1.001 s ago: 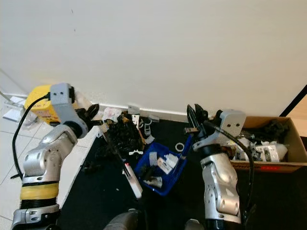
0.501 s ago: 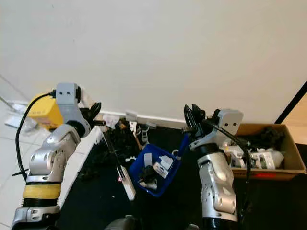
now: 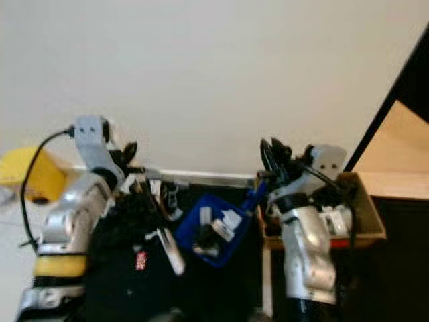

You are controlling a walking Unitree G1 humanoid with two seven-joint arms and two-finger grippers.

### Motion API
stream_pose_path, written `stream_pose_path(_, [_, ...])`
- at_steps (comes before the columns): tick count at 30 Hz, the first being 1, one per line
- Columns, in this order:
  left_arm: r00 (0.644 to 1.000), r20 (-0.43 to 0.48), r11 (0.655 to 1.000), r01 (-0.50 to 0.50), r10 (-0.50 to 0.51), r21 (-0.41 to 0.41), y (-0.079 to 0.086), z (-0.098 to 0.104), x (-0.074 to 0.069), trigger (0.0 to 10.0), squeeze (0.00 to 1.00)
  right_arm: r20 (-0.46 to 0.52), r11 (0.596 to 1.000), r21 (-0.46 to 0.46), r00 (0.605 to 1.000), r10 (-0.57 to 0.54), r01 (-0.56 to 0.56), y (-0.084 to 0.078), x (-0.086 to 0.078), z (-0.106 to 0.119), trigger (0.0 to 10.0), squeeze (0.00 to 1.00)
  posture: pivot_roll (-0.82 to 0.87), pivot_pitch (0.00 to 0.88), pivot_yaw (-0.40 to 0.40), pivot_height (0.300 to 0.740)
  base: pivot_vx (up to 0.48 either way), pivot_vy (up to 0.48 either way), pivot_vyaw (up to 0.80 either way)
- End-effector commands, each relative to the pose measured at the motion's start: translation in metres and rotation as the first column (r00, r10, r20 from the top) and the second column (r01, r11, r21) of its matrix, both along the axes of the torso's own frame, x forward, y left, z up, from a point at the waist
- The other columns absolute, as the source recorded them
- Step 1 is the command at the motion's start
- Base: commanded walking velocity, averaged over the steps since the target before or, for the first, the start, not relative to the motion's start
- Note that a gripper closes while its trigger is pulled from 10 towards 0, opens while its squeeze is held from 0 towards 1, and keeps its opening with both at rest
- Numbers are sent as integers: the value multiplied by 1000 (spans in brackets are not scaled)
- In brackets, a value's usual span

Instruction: Sweep floor

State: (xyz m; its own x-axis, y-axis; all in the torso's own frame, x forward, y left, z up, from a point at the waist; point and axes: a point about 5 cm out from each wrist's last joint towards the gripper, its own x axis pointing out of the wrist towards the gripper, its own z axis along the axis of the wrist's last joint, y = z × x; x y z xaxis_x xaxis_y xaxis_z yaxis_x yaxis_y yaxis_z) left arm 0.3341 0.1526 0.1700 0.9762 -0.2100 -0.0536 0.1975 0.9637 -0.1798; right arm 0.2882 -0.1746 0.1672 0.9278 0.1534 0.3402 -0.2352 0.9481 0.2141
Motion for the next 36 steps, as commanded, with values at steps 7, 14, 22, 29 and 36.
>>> stream_pose_path(7, [1000, -15, 1000, -27, 27, 11, 6, -7, -1, 10000, 0, 83, 997, 55, 995, 51, -55, 10, -3, 16, 10000, 0, 40, 99, 148, 740, 0, 0, 0])
stream_pose_path(14, [999, -19, 1000, -26, 26, 9, 4, -9, -2, 10000, 0, 100, 997, 50, 993, 55, -61, 9, -2, 22, 10000, 0, 39, 102, 148, 740, 0, 0, 0])
stream_pose_path(22, [999, -22, 999, -32, 32, 10, 5, -10, -1, 10000, 0, 148, 998, 63, 989, 15, -24, 2, 2, 36, 10000, 0, 40, 97, 146, 740, 0, 0, 0])
stream_pose_path(29, [999, -20, 999, -35, 35, 10, 6, -10, 1, 10000, 0, 273, 995, 45, 957, -101, 92, -31, 12, 77, 10000, 0, 39, 95, 148, 740, 0, 0, 0])
stream_pose_path(36, [999, -14, 999, -39, 39, 13, 10, -8, 2, 10000, 0, 348, 974, -99, 924, -158, 203, -59, 25, 106, 10000, 0, 56, 92, 147, 740, 0, 0, 0])
